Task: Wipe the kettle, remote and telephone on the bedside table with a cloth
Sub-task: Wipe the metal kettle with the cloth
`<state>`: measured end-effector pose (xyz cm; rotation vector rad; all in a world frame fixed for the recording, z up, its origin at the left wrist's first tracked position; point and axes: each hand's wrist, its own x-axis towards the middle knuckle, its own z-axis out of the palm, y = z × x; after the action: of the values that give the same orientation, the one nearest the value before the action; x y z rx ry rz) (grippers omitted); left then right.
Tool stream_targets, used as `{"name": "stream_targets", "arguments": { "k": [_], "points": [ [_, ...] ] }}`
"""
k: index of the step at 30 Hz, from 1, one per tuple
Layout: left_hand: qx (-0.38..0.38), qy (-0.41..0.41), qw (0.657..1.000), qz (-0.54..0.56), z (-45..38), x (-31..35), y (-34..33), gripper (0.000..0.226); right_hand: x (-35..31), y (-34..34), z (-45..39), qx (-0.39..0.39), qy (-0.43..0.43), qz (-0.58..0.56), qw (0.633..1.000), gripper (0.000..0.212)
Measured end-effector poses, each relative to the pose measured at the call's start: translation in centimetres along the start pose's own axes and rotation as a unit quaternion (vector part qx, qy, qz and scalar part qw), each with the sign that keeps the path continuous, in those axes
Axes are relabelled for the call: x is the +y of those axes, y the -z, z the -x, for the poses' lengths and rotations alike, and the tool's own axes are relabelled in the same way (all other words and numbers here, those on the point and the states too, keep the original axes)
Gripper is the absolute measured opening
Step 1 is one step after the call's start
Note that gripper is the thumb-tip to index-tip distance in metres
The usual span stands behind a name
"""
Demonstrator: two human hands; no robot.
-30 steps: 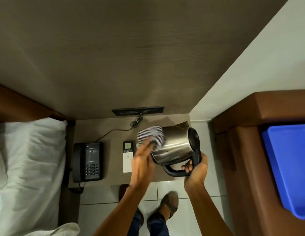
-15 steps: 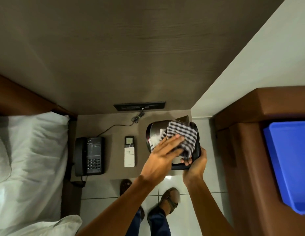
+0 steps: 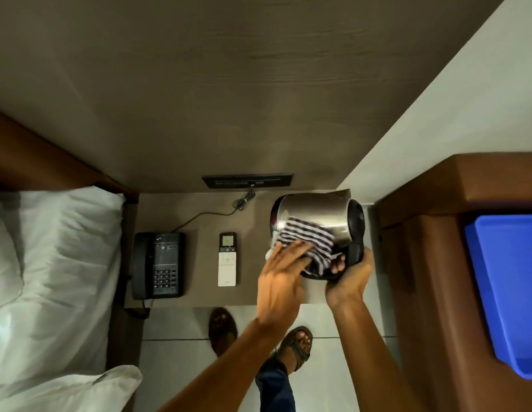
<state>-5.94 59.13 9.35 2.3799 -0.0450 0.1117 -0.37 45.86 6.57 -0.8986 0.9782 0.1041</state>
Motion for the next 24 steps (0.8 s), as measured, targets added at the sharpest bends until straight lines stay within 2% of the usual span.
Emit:
{"name": "stream_targets", "arguments": {
  "k": [3, 5, 6, 9, 10, 11, 12, 13, 15, 16, 17, 21, 24],
  "points": [
    [0.059, 0.177, 0.981, 0.045, -2.2, -0.3, 0.6, 0.056, -0.2, -0.8, -0.2, 0.016, 0.01, 0.0, 1.0, 0.04],
    [0.101, 0.205, 0.971, 0.068, -5.6, 0.2, 0.7, 0.059, -0.1, -1.2, -0.1, 0.016, 0.005, 0.011, 1.0, 0.042],
    [0.097, 0.176, 0.978, 0.063, -6.8, 0.7, 0.8, 0.06, -0.1, -1.3, -0.2, 0.014, 0.002, 0.016, 1.0, 0.042],
    [0.006, -0.029, 1.0, -0.007, -6.1, 0.9, 0.9, 0.053, 0.1, -1.3, 0.0, 0.02, 0.001, 0.023, 1.0, 0.038],
    [-0.015, -0.072, 0.997, -0.018, -4.9, 0.1, 1.1, 0.05, 0.1, -1.2, 0.1, 0.024, 0.003, 0.023, 0.999, 0.036],
    [-0.023, -0.071, 0.997, -0.014, -3.7, -1.0, 1.2, 0.05, 0.0, -1.1, 0.2, 0.027, 0.006, 0.027, 0.999, 0.035],
    [-0.013, -0.02, 1.0, 0.006, -2.6, -1.9, 1.3, 0.052, 0.1, -1.1, 0.3, 0.031, 0.009, 0.039, 0.999, 0.034],
    [0.02, 0.079, 0.996, 0.04, -2.2, -2.5, 1.4, 0.054, 0.4, -1.1, 0.4, 0.036, 0.011, 0.054, 0.998, 0.033],
    [0.101, 0.307, 0.94, 0.112, -3.6, -2.8, 1.1, 0.052, 1.1, -1.0, 0.8, 0.041, 0.015, 0.084, 0.995, 0.032],
    [0.121, 0.376, 0.91, 0.126, -5.0, -2.9, 0.8, 0.051, 1.5, -1.1, 1.0, 0.038, 0.02, 0.098, 0.994, 0.033],
    [0.122, 0.399, 0.899, 0.135, -6.4, -2.9, 0.7, 0.051, 1.8, -1.1, 1.1, 0.039, 0.028, 0.108, 0.993, 0.033],
    [0.048, 0.335, 0.928, 0.154, -9.4, -3.9, 0.3, 0.055, 2.3, -0.4, 0.4, 0.064, 0.051, 0.107, 0.991, 0.042],
    [0.057, 0.397, 0.899, 0.174, -9.5, -5.5, 0.3, 0.055, 3.1, 0.6, -0.1, 0.07, 0.064, 0.11, 0.989, 0.044]
  ]
}}
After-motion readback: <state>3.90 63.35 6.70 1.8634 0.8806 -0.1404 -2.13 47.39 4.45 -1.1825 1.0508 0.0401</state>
